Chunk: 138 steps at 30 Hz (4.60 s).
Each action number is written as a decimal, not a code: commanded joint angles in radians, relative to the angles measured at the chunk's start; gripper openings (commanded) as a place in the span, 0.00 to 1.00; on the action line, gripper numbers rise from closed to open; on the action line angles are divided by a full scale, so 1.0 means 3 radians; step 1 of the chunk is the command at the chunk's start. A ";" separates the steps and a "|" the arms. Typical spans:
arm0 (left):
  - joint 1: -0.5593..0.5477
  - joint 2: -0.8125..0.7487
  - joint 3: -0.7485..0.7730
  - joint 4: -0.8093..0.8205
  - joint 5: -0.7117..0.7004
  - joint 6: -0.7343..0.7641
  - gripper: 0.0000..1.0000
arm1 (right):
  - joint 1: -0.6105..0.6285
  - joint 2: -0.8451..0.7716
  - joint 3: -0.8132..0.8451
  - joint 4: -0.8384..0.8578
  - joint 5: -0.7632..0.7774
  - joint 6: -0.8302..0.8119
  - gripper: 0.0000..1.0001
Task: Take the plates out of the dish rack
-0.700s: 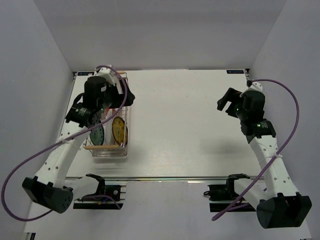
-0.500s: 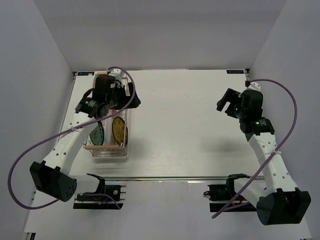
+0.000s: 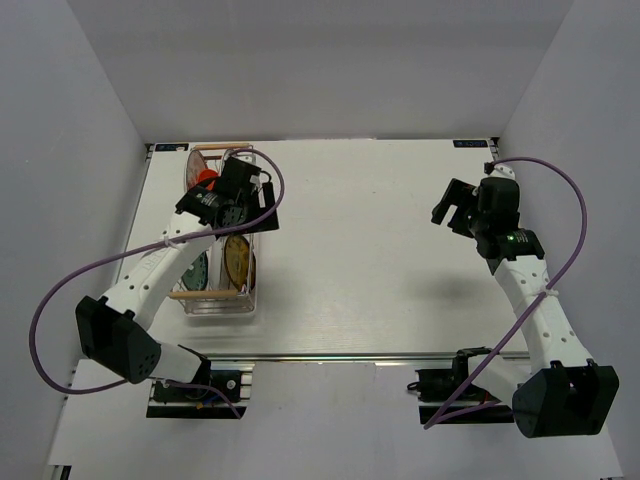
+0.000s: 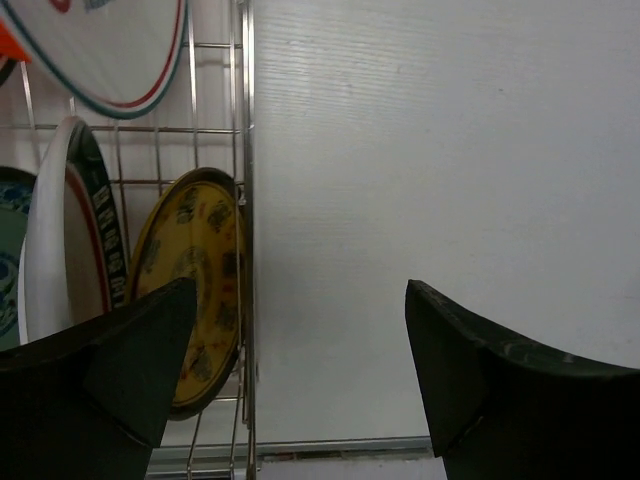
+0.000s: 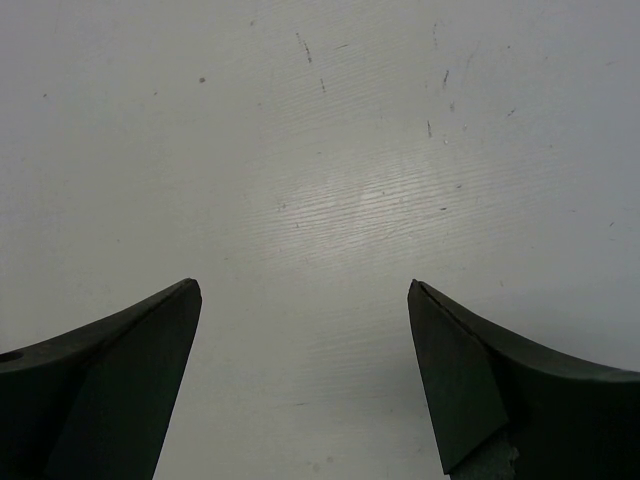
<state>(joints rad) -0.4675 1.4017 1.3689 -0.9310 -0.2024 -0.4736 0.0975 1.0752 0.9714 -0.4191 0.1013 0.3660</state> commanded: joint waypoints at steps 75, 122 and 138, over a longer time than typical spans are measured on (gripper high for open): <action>-0.0001 -0.0454 -0.0089 -0.0589 -0.1488 -0.0135 0.00 | 0.0002 0.0159 0.0208 -0.0132 -0.0148 -0.0059 0.89; -0.0032 -0.0173 -0.0314 0.2188 0.2853 0.0372 0.00 | 0.0549 0.0522 0.0203 0.1550 -0.3314 0.0084 0.76; -0.0063 -0.0310 -0.0273 0.1662 0.2174 0.0433 0.98 | 0.0662 0.0737 0.0377 0.1034 -0.2624 0.0114 0.00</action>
<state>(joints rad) -0.4831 1.3640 1.2537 -0.3561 0.5617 -0.3553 0.3019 1.3022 1.0370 -0.0826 -0.7654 0.3912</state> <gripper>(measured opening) 0.960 0.077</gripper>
